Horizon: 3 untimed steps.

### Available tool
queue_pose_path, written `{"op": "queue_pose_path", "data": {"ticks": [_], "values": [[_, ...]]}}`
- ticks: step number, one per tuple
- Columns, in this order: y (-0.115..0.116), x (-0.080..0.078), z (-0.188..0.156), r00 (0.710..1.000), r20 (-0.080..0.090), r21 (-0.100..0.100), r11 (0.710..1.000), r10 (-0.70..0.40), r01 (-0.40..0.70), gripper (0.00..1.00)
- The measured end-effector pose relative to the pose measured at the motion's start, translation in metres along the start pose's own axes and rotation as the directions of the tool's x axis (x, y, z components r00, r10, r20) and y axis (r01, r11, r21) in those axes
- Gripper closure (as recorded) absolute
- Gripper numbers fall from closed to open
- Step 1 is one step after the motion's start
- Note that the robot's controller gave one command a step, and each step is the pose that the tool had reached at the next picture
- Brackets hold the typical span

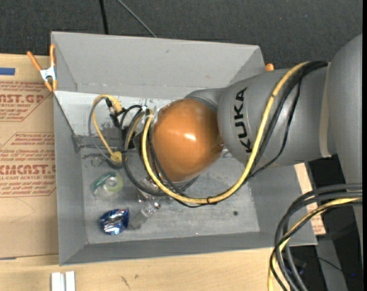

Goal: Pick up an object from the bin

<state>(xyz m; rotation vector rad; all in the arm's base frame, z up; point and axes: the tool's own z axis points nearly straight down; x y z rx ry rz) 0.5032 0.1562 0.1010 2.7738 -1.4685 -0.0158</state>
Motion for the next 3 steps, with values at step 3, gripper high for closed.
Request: {"op": "queue_pose_path", "data": {"ticks": [3], "values": [[-0.033,-0.089,0.03,0.633,-0.011,0.002,0.633,-0.774,0.774,0.0]]}}
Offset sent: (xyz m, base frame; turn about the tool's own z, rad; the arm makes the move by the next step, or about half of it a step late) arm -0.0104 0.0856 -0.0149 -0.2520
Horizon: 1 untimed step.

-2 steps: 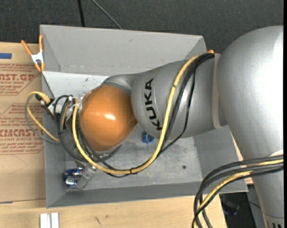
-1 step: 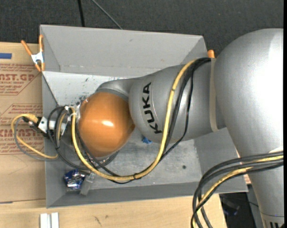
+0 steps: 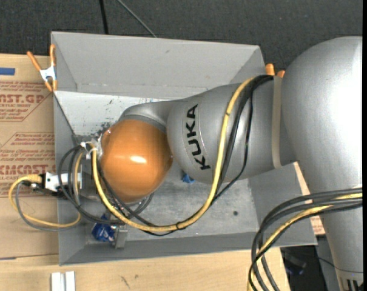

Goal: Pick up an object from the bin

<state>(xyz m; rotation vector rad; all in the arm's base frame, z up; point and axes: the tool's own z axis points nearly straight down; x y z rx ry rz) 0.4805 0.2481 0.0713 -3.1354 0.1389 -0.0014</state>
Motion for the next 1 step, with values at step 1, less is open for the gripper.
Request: {"op": "queue_pose_path", "data": {"ticks": [1], "values": [[0.008,0.0002,0.0017,0.996,0.004,-0.001,0.996,-0.086,0.086,0.0]]}}
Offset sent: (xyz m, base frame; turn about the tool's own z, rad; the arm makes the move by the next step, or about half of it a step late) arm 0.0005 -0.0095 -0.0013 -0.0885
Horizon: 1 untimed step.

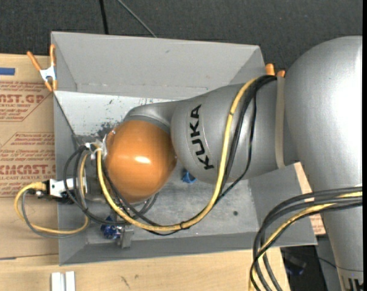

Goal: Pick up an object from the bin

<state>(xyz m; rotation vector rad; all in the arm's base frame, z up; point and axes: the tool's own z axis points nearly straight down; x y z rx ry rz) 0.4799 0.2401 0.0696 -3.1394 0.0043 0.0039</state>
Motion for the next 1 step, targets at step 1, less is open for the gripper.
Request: {"op": "queue_pose_path", "data": {"ticks": [1], "values": [[0.0016,-0.001,-0.0004,1.0,-0.002,0.002,1.0,0.001,-0.001,0.0]]}}
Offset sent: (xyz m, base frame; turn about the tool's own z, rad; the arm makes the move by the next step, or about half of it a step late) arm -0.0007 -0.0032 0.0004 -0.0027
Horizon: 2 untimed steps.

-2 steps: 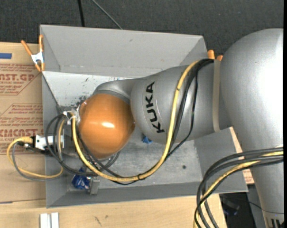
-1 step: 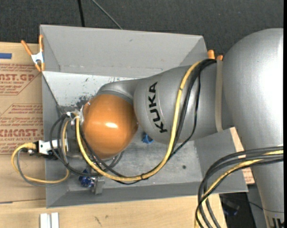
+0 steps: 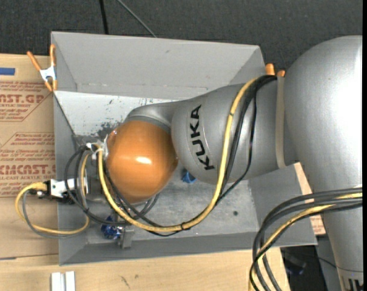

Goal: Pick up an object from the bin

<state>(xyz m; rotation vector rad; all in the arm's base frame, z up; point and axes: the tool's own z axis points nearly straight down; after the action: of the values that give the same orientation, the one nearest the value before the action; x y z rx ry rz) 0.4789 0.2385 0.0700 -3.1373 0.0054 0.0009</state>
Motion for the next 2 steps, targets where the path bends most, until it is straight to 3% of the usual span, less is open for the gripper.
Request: {"op": "queue_pose_path", "data": {"ticks": [1,2], "values": [[-0.0047,0.0005,0.0002,0.999,0.0,-0.002,0.999,0.035,-0.035,0.0],[-0.005,-0.001,0.001,0.999,0.004,-0.002,0.999,0.035,-0.035,1.0]]}}
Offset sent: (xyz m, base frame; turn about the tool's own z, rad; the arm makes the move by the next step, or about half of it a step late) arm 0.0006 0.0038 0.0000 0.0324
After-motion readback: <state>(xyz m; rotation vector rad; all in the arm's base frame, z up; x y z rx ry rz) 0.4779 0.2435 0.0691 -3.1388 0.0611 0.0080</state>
